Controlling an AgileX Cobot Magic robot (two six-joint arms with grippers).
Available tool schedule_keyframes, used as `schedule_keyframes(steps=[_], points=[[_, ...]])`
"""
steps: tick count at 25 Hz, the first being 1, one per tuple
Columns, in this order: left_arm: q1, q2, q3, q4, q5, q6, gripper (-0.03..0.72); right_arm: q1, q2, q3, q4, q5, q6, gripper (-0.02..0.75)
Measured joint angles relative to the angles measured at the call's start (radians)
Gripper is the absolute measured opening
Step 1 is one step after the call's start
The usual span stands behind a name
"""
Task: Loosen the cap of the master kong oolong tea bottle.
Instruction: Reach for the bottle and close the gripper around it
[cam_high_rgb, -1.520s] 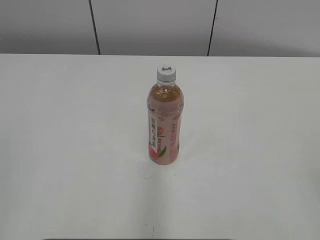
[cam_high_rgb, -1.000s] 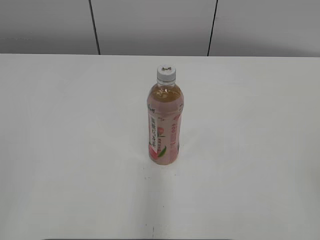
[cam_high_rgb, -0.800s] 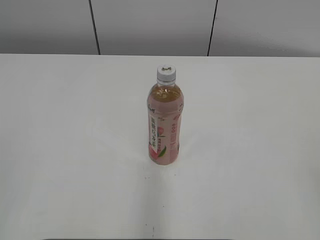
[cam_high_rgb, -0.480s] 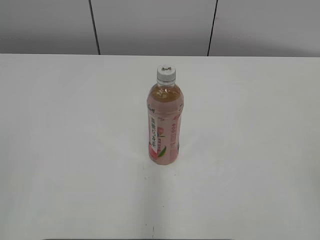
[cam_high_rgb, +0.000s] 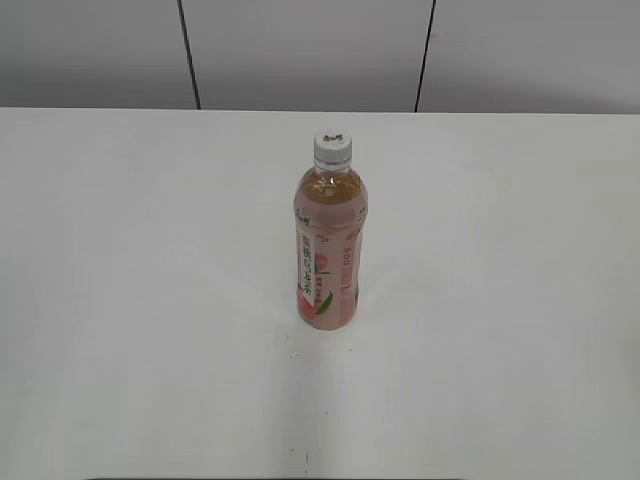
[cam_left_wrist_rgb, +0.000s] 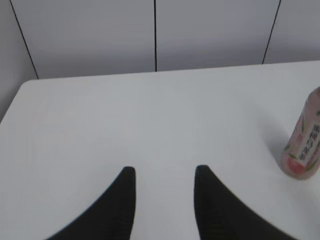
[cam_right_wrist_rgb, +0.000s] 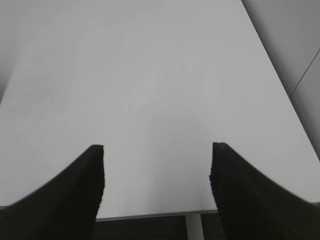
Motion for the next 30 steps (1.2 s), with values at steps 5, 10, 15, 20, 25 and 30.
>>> schedule_keyframes(steps=[5,10,15,20,25,30], points=[[0.000,0.088,-0.001,-0.014,-0.124,0.015,0.283,0.000,0.000,0.000,0.000,0.000,0.000,0.503],[0.000,0.202,-0.001,-0.056,-0.293,0.061,0.407,0.000,0.000,0.000,0.000,0.000,0.000,0.503],[0.000,0.360,-0.001,-0.101,-0.447,0.080,0.429,0.000,0.000,0.000,0.000,0.000,0.000,0.503],[0.000,0.538,-0.001,-0.115,-0.635,0.100,0.432,0.000,0.000,0.000,0.000,0.000,0.000,0.503],[-0.021,0.729,0.004,-0.130,-0.776,0.128,0.434,0.000,0.000,0.000,0.000,0.000,0.000,0.503],[-0.157,0.902,0.072,-0.141,-1.016,0.131,0.435,0.000,0.000,0.000,0.000,0.000,0.000,0.503]])
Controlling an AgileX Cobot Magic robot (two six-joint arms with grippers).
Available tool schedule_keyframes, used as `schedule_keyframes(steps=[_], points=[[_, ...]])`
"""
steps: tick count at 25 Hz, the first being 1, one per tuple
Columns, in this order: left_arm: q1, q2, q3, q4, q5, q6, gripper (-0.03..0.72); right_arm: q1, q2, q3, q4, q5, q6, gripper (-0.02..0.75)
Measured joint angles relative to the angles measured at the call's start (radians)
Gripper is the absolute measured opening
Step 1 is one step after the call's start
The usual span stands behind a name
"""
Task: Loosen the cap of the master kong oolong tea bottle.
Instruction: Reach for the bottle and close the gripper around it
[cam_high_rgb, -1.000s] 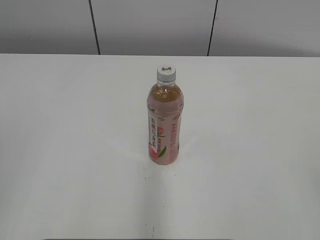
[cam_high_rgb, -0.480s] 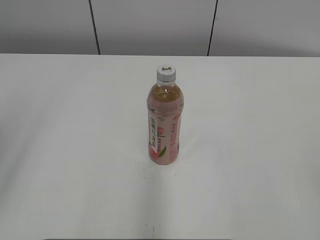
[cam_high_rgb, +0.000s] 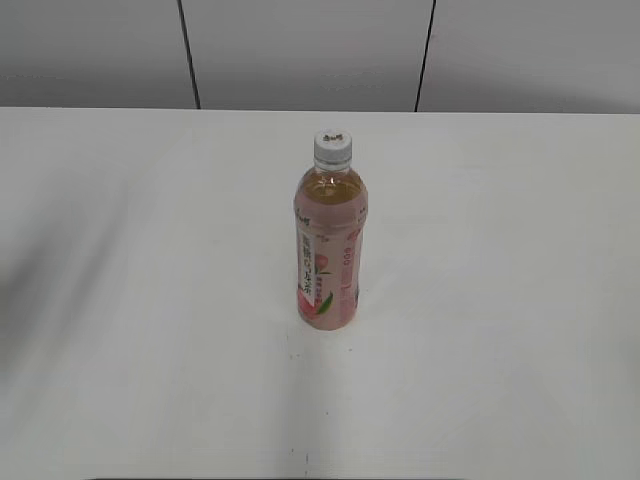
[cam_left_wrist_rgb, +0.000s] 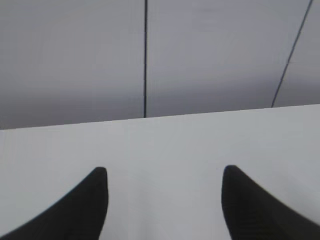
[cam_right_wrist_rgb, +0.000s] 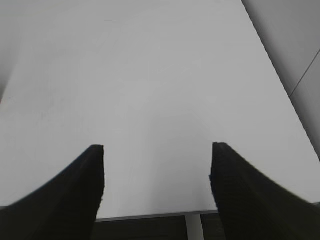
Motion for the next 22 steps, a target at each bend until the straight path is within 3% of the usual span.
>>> schedule_keyframes(steps=[6,10,14,18,22], points=[[-0.247,0.154,0.147,0.020,-0.320,0.000,0.436,0.000,0.000,0.000,0.000,0.000,0.000,0.503],[-0.358,0.255,0.217,0.024,-0.415,-0.004,0.440,0.000,0.000,0.000,0.000,0.000,0.000,0.503],[-0.411,0.327,0.227,0.111,-0.472,-0.042,0.493,0.000,0.000,0.000,0.000,0.000,0.000,0.503],[-0.419,0.395,0.227,0.300,-0.603,-0.142,0.557,0.000,0.000,0.000,0.000,0.000,0.000,0.503],[-0.419,0.508,0.227,0.370,-0.741,-0.184,0.571,0.000,0.000,0.000,0.000,0.000,0.000,0.503]])
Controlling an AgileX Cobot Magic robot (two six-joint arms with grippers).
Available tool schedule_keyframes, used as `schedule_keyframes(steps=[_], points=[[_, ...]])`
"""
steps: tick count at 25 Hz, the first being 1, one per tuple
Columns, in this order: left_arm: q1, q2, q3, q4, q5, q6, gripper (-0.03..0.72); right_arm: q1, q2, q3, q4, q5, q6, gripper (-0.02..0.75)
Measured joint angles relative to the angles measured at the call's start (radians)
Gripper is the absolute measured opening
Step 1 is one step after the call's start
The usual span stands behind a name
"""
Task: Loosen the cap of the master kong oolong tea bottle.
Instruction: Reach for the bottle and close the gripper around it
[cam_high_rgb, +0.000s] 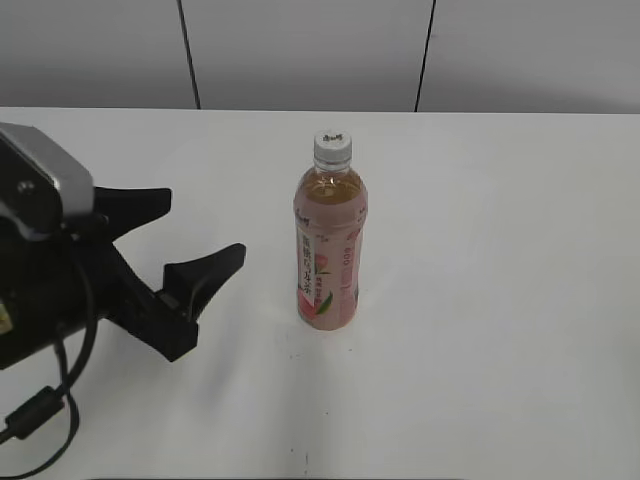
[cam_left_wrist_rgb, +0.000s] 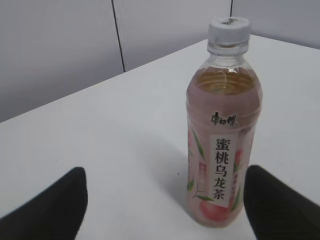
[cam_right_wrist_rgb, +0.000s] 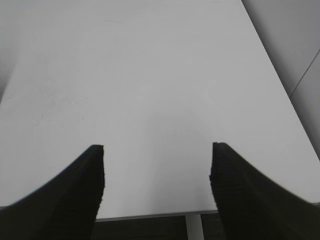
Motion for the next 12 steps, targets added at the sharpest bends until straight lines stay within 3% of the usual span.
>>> schedule_keyframes(steps=[6,12], points=[[0.000,0.228,0.000,0.103,-0.309,-0.007,0.573,0.000,0.000,0.000,0.000,0.000,0.000,0.503],[0.000,0.405,-0.013,0.127,-0.355,-0.008,0.573,0.000,0.000,0.000,0.000,0.000,0.000,0.503]])
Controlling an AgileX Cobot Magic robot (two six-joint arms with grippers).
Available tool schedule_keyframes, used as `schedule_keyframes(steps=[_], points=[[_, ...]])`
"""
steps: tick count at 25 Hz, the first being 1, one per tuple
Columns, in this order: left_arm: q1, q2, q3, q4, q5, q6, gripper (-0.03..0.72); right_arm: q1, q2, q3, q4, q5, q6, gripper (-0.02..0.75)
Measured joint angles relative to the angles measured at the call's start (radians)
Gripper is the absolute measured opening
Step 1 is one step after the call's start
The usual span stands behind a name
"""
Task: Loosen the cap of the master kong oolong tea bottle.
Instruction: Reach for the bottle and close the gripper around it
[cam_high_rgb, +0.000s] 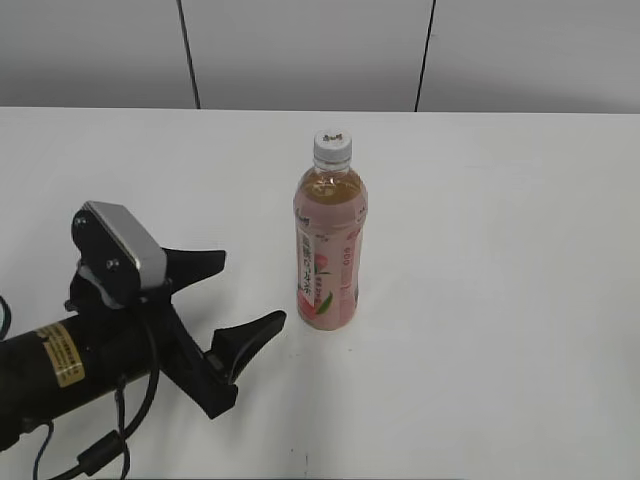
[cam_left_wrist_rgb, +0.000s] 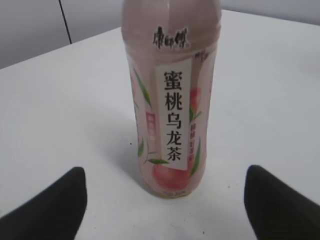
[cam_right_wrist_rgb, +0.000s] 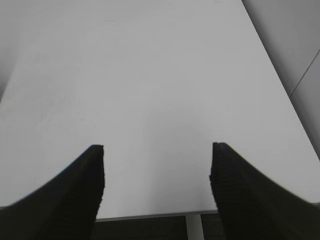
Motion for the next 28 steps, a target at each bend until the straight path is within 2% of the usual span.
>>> schedule_keyframes(steps=[8,15,21,28], points=[[0.000,0.010,-0.064,0.023,-0.007,0.000,0.530,0.000,0.000,0.000,0.000,0.000,0.000,0.503],[0.000,0.050,-0.154,0.055,-0.015,-0.014,0.525,0.000,0.000,0.000,0.000,0.000,0.000,0.503],[0.000,0.093,-0.229,0.095,-0.016,-0.078,0.524,0.000,0.000,0.000,0.000,0.000,0.000,0.503],[0.000,0.148,-0.272,0.114,-0.017,-0.095,0.524,0.000,0.000,0.000,0.000,0.000,0.000,0.503]])
